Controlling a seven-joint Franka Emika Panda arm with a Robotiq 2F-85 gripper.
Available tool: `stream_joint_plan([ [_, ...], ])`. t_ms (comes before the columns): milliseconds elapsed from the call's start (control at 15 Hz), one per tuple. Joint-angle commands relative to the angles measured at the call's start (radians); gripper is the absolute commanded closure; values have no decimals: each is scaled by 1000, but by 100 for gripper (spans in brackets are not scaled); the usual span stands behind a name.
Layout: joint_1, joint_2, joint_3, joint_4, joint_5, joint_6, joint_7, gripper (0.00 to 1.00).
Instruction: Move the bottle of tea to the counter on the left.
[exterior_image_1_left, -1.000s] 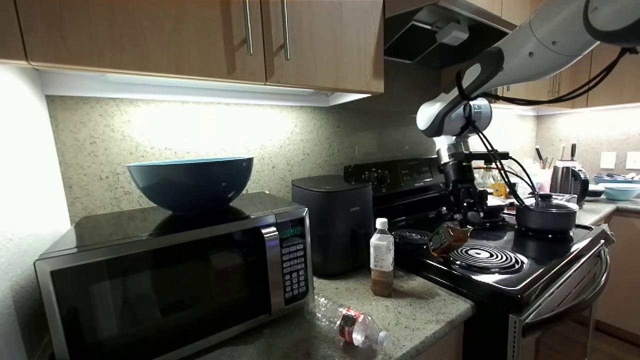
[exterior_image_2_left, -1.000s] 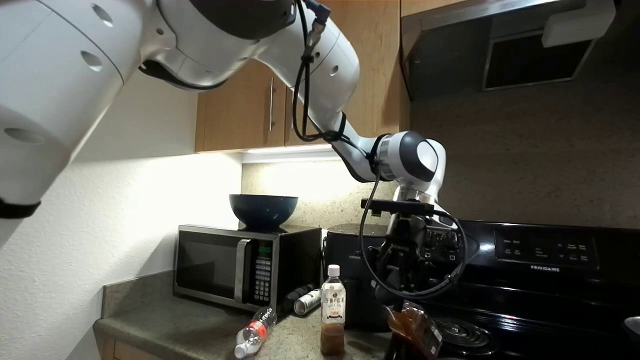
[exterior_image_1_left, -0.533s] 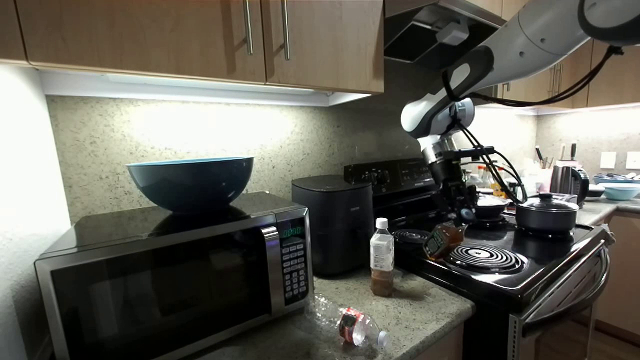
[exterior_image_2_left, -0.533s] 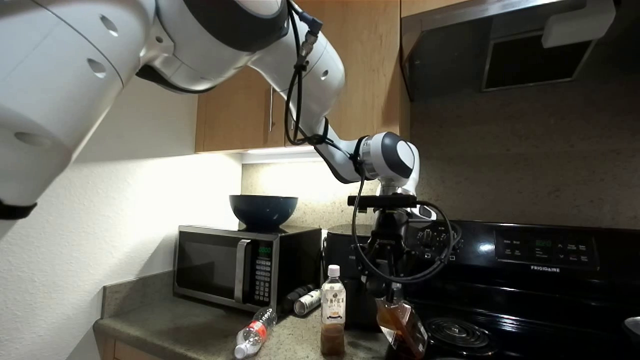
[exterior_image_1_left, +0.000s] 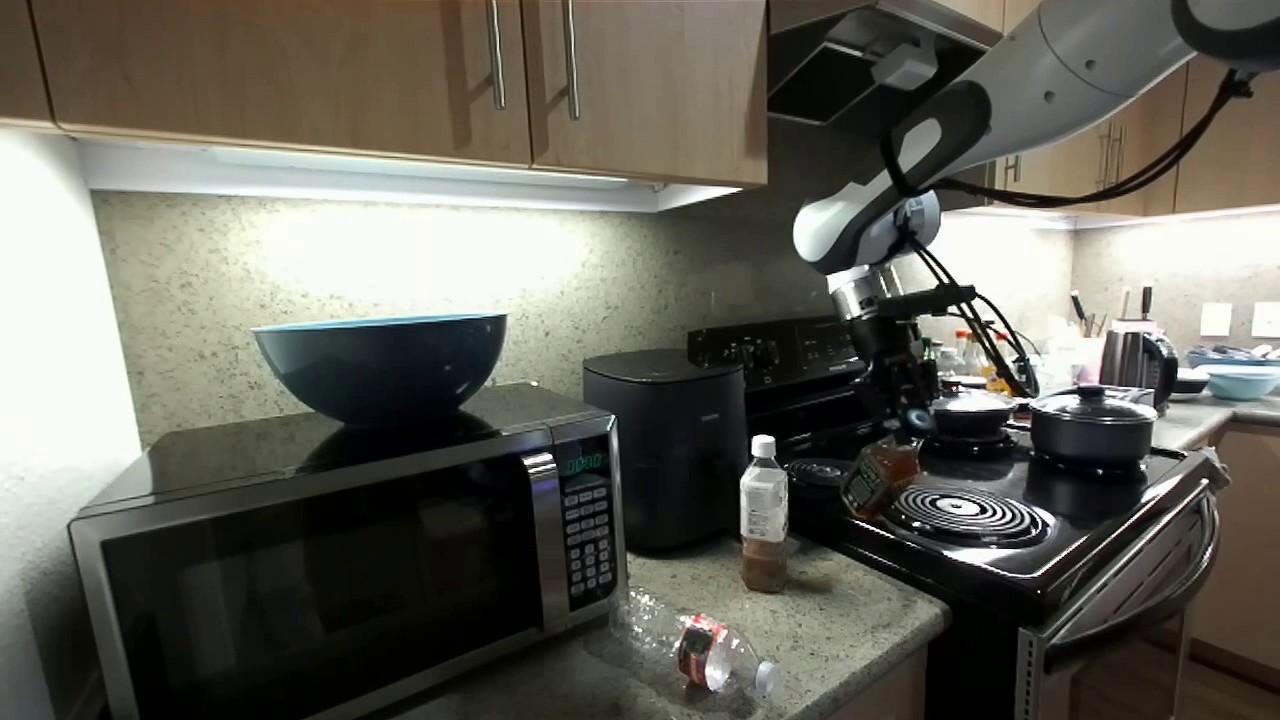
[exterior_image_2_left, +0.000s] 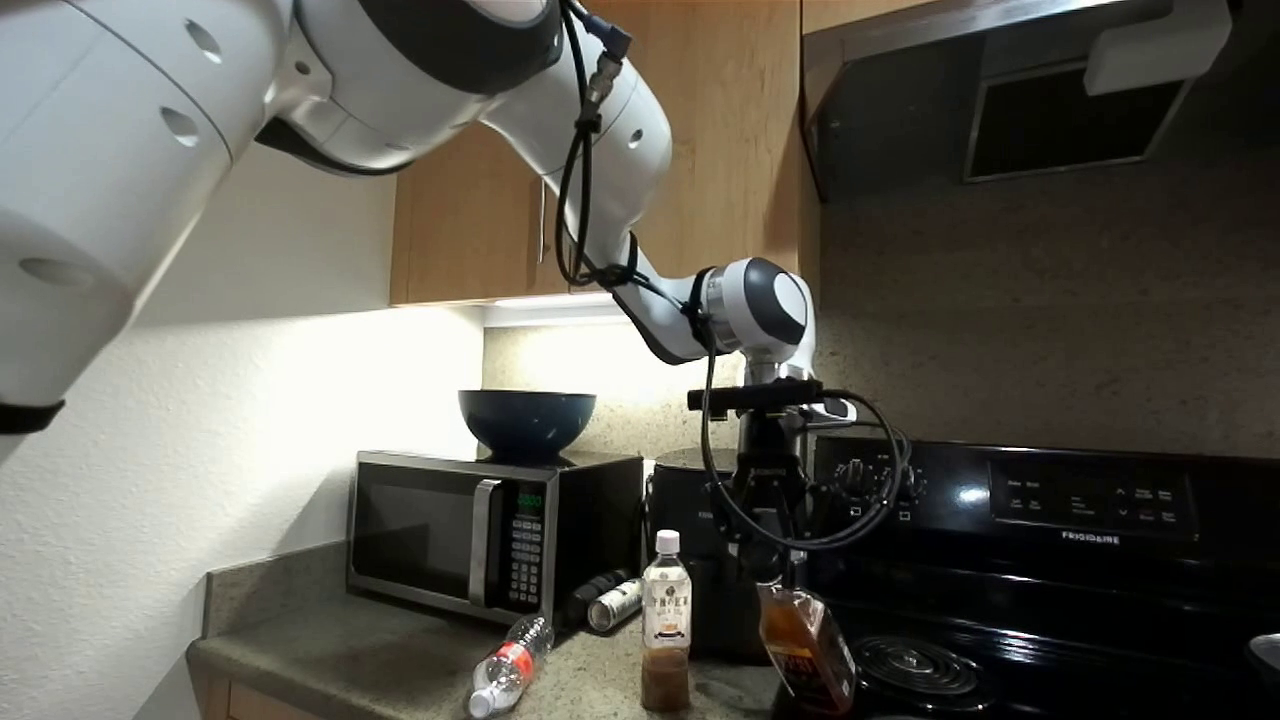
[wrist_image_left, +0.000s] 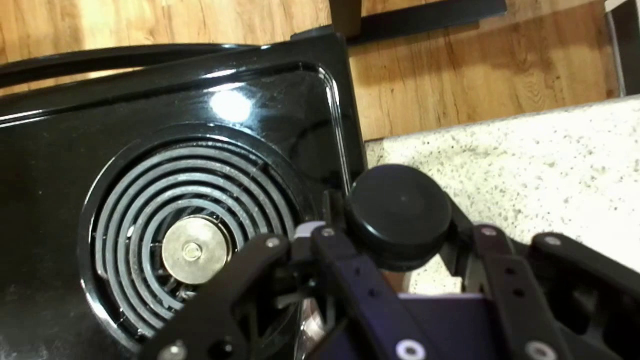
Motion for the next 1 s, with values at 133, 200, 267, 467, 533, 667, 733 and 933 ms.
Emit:
stream_joint_plan([
  [133,0,-27,0,-30,0,27,-3,80],
  [200,4,-50,4,-50,-3,36,-9,80],
  [267,9,-63,6,-61,-8,47,-7,80],
  [467,33,-111,9,-98,-45,107,17,80],
  [533,40,-123,12,-105,-55,119,20,80],
  [667,59,-148,18,-119,-75,126,28,80],
  [733,68,-160,23,-125,-79,126,27,80],
  [933,97,-190,36,-144,-92,127,34,80],
])
